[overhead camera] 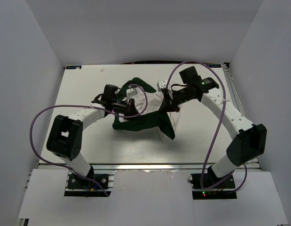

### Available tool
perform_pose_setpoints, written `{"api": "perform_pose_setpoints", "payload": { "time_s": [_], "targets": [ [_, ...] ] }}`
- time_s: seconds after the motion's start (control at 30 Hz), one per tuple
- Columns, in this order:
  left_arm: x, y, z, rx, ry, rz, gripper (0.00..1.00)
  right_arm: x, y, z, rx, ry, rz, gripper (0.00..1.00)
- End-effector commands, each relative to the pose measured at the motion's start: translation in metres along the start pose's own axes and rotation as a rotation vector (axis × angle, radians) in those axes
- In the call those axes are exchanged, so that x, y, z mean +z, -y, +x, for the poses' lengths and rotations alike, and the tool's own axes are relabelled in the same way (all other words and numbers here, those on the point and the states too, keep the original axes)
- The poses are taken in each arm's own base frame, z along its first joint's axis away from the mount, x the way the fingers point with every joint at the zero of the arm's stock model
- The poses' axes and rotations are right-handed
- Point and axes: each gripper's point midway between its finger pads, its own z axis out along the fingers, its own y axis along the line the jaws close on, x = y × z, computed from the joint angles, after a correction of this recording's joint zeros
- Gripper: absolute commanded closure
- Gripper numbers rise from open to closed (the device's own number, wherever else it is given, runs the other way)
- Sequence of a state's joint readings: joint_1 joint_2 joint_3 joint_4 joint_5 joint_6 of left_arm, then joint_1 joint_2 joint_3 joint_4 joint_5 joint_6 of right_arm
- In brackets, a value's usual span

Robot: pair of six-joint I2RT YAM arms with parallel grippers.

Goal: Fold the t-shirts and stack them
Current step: Flatten out the tshirt

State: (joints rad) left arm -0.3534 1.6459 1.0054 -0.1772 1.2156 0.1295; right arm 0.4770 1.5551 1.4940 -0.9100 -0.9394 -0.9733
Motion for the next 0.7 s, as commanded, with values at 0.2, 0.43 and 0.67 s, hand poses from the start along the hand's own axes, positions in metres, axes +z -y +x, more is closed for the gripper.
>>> {"api": "perform_pose_setpoints", "payload": {
  "time_s": [0.2, 0.43, 0.67],
  "targets": [
    [-0.052, -0.007, -0.093, 0.039, 0.154, -0.233, 1.00, -0.024, 0.075, -0.038, 0.084, 0.067, 0.241, 1.00],
    [-0.083, -0.020, -0.130, 0.043, 0.254, -0.413, 1.00, -0.023, 0.135, -0.050, 0.155, 0.092, 0.327, 0.51],
    [-0.117, -0.037, -0.152, -0.019, 0.350, -0.586, 1.00, -0.059, 0.179, -0.049, 0.172, 0.120, 0.476, 0.41]
  ]
}}
